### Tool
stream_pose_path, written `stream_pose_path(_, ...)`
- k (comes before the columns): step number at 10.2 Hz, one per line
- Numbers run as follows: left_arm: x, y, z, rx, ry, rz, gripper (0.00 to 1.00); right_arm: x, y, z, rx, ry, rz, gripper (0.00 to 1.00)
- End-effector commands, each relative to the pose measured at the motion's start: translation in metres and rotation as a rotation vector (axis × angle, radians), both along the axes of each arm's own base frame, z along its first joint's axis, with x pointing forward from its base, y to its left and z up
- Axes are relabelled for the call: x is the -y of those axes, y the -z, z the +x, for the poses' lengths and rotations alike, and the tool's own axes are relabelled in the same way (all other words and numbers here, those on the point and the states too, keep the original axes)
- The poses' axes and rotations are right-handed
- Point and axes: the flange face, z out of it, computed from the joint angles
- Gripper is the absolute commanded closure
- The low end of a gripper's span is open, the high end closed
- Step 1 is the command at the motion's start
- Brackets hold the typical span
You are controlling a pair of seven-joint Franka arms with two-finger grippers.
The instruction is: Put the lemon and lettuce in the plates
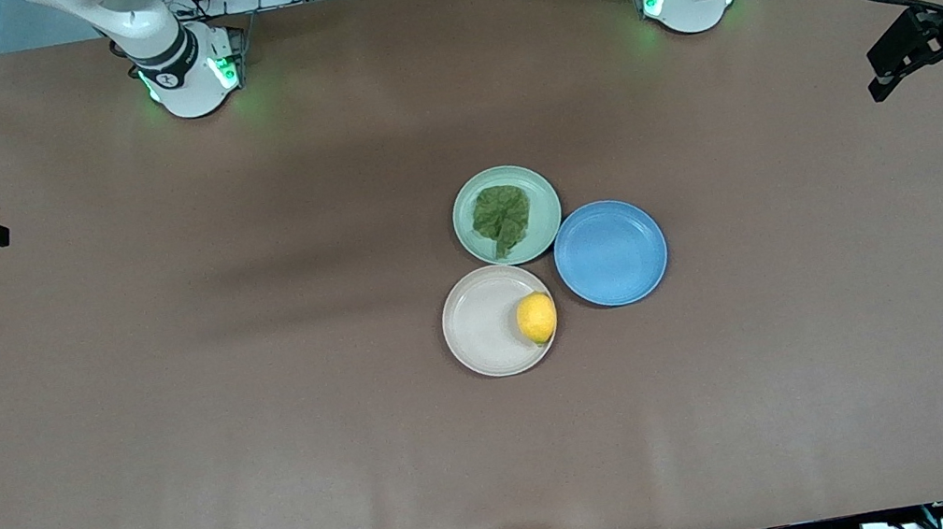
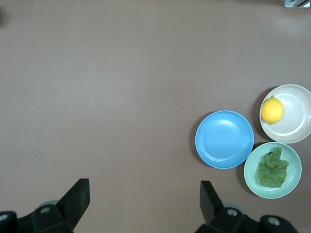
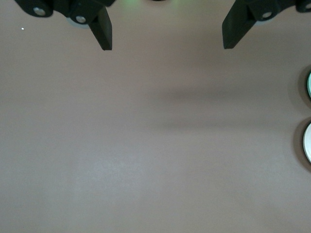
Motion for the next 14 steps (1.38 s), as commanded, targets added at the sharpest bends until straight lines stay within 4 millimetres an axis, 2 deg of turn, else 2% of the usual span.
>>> stream_pose_path(1, 0.002, -0.003, -0.004, -0.04, 0.043, 0.029, 0.0, 0.001, 0.001, -0.009, 0.001, -0.016, 0.0, 0.0)
stream_pose_path(3, 0.002, -0.008, -0.01, -0.061, 0.044, 0.028, 0.0, 0.0, 0.003, -0.008, -0.002, -0.016, 0.0, 0.0)
stream_pose_path(7, 0.004, -0.009, -0.011, -0.059, 0.051, 0.029, 0.0, 0.001, -0.003, -0.009, 0.017, -0.014, 0.001, 0.0)
stream_pose_path(11, 0.002, -0.01, -0.011, -0.054, 0.046, 0.032, 0.0, 0.005, -0.027, -0.022, 0.058, -0.008, 0.002, 0.0)
stream_pose_path(14, 0.002, -0.01, -0.01, -0.051, 0.046, 0.03, 0.0, 0.008, -0.025, -0.023, 0.055, -0.002, 0.003, 0.0)
